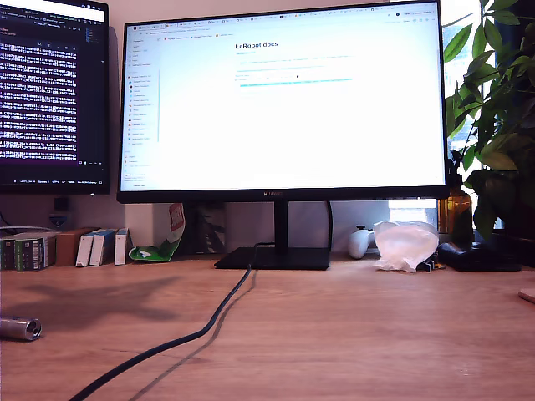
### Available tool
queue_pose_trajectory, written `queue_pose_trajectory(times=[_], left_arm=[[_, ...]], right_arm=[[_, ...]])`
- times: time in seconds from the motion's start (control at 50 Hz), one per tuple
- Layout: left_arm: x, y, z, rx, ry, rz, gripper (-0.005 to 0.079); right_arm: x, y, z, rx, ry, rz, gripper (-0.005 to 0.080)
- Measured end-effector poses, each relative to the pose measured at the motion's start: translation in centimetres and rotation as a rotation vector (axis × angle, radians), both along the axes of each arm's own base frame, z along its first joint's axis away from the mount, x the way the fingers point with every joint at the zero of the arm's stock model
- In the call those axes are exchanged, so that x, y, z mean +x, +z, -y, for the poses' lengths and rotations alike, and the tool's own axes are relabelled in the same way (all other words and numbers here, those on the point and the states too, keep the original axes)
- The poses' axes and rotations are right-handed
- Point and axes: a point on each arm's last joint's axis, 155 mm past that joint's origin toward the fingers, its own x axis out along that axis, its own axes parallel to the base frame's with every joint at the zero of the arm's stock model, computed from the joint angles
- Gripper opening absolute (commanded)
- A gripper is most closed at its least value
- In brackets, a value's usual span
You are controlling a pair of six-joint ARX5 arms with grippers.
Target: Pick the metallic laser pointer with your right arm, pass it to your left arm, then place it down to the left side of the table
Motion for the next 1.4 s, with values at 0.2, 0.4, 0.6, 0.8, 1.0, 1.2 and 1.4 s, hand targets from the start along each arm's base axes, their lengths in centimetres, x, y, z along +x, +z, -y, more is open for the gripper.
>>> queue_pose_trajectory(times=[0.2,0.4,0.6,0.8,1.0,1.2,1.4], left_arm=[[-0.7,-2.4,0.1,0.0,-0.003,-0.017,-0.0014],[-1.1,-5.5,0.1,-0.004,-0.004,-0.032,-0.0014],[-1.4,-9.5,0.1,-0.025,-0.008,-0.044,-0.0014],[-2.2,-12.5,0.1,-0.064,-0.016,-0.026,-0.0014],[-3.9,-15.1,0.1,-0.091,-0.023,0.012,-0.0014],[-5.8,-16.7,-0.2,-0.147,-0.017,0.075,-0.0014],[-6.8,-18.9,-0.3,-0.181,-0.028,0.127,-0.0014]], right_arm=[[-0.4,-3.6,0.0,0.0,0.001,-0.005,-0.0011],[-0.6,-8.5,-0.3,-0.008,0.018,-0.023,-0.0011],[-1.0,-13.1,-0.3,0.005,0.024,-0.007,-0.0011],[-1.2,-17.1,-0.3,0.063,0.048,0.02,-0.0011],[-1.8,-21.2,-0.3,0.086,0.06,0.057,-0.0011],[-2.3,-24.8,-0.3,0.118,0.078,0.08,-0.0011],[-3.7,-26.0,-0.6,0.125,0.108,0.146,-0.0011]])
